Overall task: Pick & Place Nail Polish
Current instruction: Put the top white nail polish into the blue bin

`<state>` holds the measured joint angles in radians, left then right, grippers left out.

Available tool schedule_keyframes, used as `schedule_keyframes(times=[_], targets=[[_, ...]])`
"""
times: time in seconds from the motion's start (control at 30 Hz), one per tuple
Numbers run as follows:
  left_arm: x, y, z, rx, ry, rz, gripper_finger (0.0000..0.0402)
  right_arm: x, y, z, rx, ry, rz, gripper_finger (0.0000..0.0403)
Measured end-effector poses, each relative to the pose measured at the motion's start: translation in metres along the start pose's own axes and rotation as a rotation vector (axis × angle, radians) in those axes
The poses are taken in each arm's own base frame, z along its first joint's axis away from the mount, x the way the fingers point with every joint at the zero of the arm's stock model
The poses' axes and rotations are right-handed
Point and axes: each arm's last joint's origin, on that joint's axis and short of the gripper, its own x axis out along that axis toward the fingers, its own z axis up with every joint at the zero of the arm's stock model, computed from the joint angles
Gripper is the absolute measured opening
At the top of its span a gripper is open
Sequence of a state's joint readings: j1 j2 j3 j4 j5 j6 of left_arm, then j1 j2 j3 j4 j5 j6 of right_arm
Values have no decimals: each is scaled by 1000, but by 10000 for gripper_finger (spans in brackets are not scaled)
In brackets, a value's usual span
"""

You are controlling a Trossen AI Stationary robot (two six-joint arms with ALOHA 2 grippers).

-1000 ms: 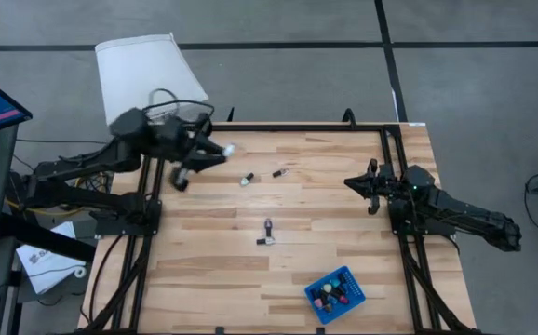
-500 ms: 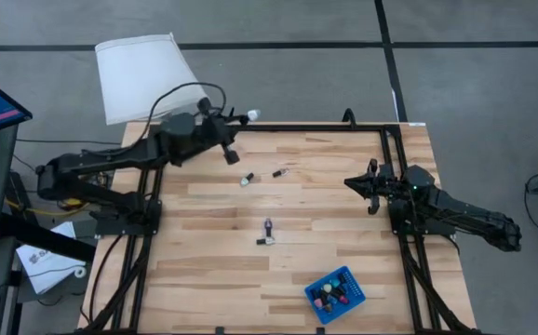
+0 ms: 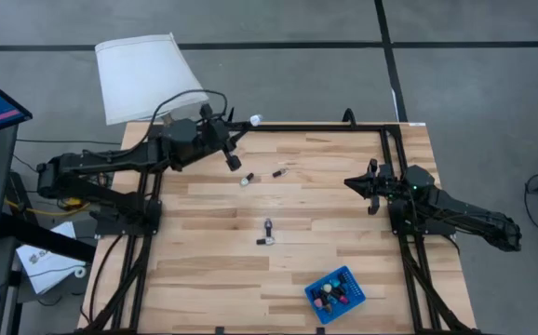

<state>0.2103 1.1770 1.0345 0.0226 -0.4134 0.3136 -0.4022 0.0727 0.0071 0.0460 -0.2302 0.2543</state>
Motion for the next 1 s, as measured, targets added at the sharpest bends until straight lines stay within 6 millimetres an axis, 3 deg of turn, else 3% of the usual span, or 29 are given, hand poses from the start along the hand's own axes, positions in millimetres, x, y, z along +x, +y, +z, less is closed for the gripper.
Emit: schedule_keyframes(times=[0.43,0.8,1.0], targets=[[-14,-32,11,-278,-56,-272,59,0,0,0,0,0,0,20],[-44,-76,23,-336,-77,-480,59,0,0,0,0,0,0,24],[-45,-106,22,-327,-86,-557,59,0,0,0,0,0,0,22]])
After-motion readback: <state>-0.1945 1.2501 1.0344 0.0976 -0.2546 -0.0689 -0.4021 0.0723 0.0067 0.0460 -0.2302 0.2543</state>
